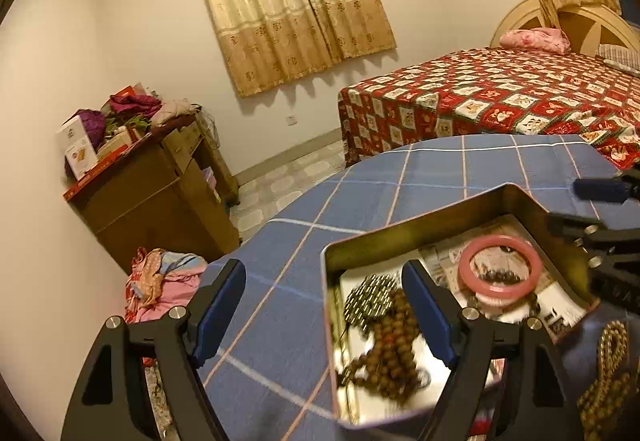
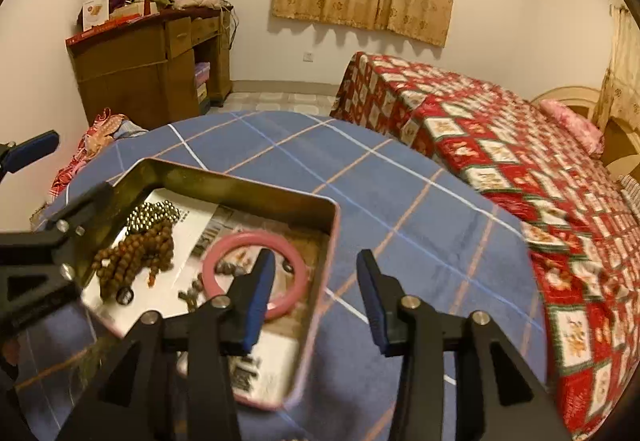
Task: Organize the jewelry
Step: 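Withdraw both grippers and move the left gripper toward the green jade bangle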
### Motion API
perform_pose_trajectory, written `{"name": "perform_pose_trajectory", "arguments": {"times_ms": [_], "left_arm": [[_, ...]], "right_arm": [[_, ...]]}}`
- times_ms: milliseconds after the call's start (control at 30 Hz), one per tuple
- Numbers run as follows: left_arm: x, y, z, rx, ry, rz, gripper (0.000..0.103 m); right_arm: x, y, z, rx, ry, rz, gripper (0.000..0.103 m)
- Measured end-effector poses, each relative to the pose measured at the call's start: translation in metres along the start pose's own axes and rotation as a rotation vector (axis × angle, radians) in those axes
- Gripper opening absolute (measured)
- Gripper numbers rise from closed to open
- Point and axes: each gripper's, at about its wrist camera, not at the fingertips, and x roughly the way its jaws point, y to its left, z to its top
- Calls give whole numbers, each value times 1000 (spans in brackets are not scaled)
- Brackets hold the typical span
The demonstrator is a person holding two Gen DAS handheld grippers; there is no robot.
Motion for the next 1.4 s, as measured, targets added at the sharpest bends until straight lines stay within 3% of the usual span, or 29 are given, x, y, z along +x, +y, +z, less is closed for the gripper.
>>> {"name": "perform_pose_trajectory", "arguments": {"times_ms": [133,200,433,733,1067,1400], "left_arm": [[-25,10,-15,-40,-11,17,81],[-37,11,-25,-57,-7,16,81],[-52,0,-60,-84,62,-13,81],[-49,-23,-68,-66,106,-30,81],[-45,-36,-87,-16,184,-38,81],[-51,-25,-100,-78,199,-67,81]], "right_arm": [[-28,-10,-13,24,-35,-17,64],[-35,-12,-19,27,-43,-26,66],[-61,-11,-56,36,-47,-72,71],[-73,-31,-96,121,-8,-114,72],[-72,-23,-116,184,31,-24,73],[-70,-15,-124,190,50,26,73]]}}
